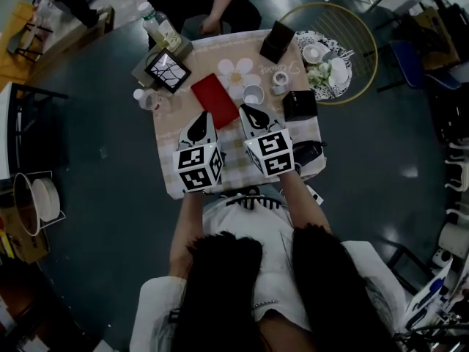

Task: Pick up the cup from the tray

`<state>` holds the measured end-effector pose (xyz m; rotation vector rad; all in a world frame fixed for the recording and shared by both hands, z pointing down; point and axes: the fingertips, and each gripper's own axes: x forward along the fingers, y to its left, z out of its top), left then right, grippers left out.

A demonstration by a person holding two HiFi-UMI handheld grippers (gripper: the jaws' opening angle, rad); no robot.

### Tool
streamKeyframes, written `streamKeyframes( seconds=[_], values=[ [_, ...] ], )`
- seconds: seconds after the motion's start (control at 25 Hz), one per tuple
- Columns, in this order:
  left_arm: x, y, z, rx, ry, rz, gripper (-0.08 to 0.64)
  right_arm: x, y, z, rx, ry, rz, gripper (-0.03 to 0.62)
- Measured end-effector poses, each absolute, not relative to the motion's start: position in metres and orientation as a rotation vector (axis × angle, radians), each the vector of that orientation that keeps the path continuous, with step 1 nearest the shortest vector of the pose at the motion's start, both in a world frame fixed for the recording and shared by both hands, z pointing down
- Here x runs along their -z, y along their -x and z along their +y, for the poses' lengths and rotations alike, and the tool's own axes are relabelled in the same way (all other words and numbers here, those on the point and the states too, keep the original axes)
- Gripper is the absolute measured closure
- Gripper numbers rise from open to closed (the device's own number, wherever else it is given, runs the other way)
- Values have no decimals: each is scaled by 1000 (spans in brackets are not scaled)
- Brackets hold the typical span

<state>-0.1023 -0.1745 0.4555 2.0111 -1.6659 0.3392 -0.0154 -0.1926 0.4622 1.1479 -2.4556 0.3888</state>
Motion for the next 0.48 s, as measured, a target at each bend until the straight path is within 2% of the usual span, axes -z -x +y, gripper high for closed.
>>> streamKeyframes(
  seconds=[0.48],
  values=[
    [-456,101,-170,-331,-2010,-1662,554,-462,18,-187,-378,-1122,-2445,586]
  ],
)
